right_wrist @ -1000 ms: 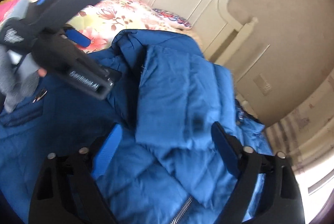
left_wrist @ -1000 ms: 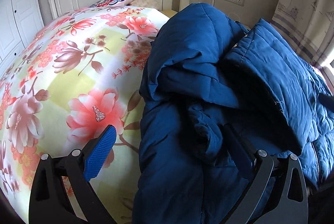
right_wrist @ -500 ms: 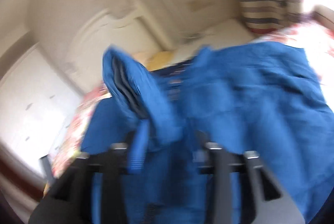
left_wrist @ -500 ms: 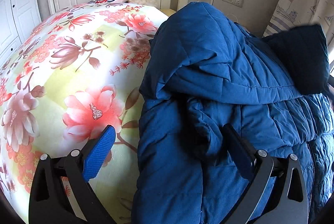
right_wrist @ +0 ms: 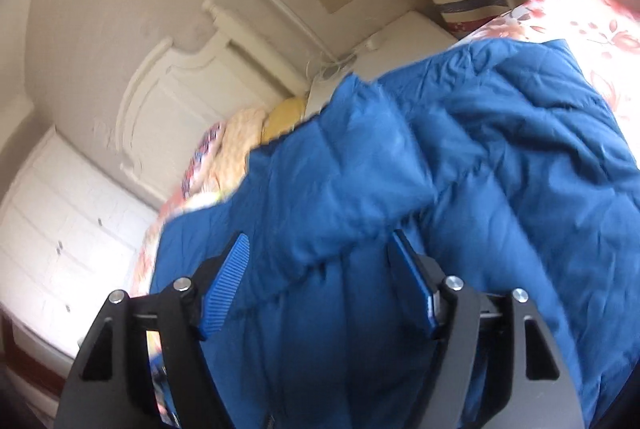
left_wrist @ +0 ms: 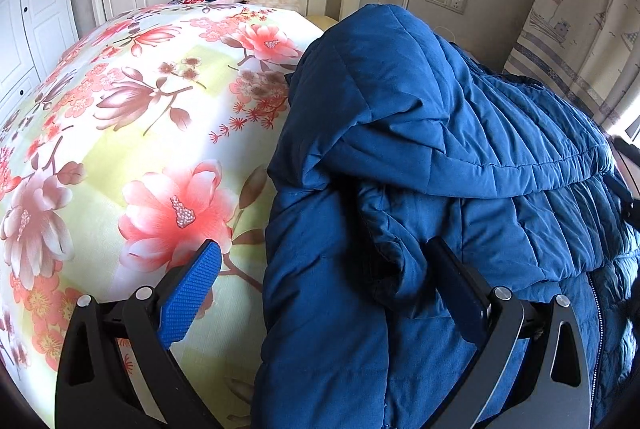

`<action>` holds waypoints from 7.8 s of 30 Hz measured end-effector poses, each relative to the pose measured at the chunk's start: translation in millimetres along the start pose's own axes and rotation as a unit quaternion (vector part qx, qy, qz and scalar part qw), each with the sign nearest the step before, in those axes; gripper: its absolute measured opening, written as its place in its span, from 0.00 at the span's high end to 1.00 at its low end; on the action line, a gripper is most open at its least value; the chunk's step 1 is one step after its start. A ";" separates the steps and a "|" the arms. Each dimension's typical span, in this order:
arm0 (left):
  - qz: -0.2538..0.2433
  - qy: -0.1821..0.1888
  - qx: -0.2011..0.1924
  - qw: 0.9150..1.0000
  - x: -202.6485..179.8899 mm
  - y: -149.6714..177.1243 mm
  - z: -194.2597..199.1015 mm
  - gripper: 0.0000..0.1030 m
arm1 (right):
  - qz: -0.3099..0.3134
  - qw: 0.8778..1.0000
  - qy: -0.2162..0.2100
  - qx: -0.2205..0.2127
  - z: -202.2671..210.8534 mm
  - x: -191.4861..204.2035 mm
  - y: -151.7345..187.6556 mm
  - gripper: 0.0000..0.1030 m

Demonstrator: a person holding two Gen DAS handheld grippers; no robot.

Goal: Fold large clothes

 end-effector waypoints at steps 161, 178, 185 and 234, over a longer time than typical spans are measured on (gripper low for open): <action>-0.138 -0.037 -0.027 0.989 -107.4 -21.6 -22.7 0.04 | 0.260 0.934 0.239 0.050 -1.8 -3.7 12.6 0.19; -0.172 -0.008 0.020 0.985 -127.0 67.7 36.1 0.04 | 0.361 0.897 0.193 0.164 41.5 52.3 130.9 0.12; -0.070 -0.017 0.020 0.997 -48.5 68.3 56.5 0.04 | 0.265 0.923 0.255 0.118 99.6 -24.2 107.0 0.08; -0.214 0.072 -0.024 0.974 -77.9 229.3 168.3 0.04 | 0.416 0.886 0.147 0.147 190.7 62.3 273.0 0.03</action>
Point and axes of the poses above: each gripper's, at about its wrist camera, not at the fingertips, and z roughly against the way its jaws point, x to its left, y to its underside, the point moved 3 cm from there along -z, roughly the way its jaws point, and after that the axes turned 6 degrees about z, right-handed, at the moved point
